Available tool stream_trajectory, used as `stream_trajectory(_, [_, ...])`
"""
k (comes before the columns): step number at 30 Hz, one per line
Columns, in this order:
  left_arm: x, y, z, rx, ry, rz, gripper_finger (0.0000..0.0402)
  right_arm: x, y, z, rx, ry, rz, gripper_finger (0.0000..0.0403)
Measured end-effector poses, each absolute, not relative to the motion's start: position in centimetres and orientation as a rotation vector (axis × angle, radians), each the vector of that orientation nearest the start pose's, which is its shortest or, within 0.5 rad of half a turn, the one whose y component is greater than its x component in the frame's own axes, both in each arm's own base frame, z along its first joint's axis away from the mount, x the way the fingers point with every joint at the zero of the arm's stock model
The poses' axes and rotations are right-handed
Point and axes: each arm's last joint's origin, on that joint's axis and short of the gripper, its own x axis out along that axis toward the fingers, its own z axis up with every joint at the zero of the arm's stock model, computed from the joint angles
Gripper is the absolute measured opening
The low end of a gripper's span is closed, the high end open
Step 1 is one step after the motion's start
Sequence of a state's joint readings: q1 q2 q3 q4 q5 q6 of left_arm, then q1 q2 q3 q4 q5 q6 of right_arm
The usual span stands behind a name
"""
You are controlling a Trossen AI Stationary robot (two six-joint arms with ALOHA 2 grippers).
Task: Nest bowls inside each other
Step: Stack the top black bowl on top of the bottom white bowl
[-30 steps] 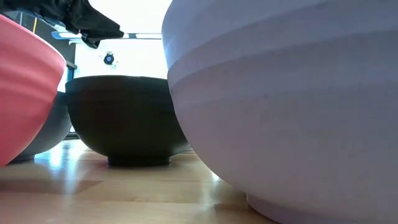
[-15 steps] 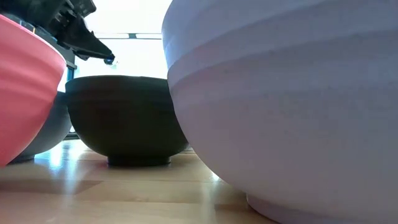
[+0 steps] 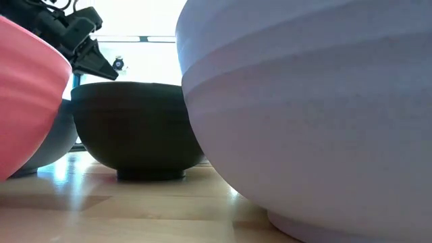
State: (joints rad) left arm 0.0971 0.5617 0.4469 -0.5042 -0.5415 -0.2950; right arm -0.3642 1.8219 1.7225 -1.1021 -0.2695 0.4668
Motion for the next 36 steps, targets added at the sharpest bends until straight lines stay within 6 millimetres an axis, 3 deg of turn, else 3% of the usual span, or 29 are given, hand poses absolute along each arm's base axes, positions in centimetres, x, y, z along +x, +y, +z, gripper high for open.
stream_trajectory(7, [11.9, 2.8, 22.2, -0.176, 0.497, 0.752, 0.0131, 40.0, -12.0, 30.5, 0.715, 1.204, -0.284, 0.0000])
stream_trajectory(16, [11.9, 2.8, 22.2, -0.173, 0.484, 0.791, 0.0131, 44.4, -11.2, 27.0, 0.655, 1.369, -0.238, 0.0000])
stream_trajectory(22, [11.8, 2.8, 22.1, -0.171, 0.492, 0.792, 0.0131, 44.3, -11.1, 24.5, 0.631, 1.460, -0.272, 0.0000])
stream_trajectory(28, [11.8, 2.8, 22.1, -0.166, 0.496, 0.789, 0.0131, 44.9, -11.2, 24.6, 0.609, 1.397, -0.274, 0.0003])
stream_trajectory(36, [11.8, 2.8, 22.1, -0.171, 0.494, 0.789, 0.0131, 44.8, -10.9, 24.6, 0.613, 1.413, -0.235, 0.0080])
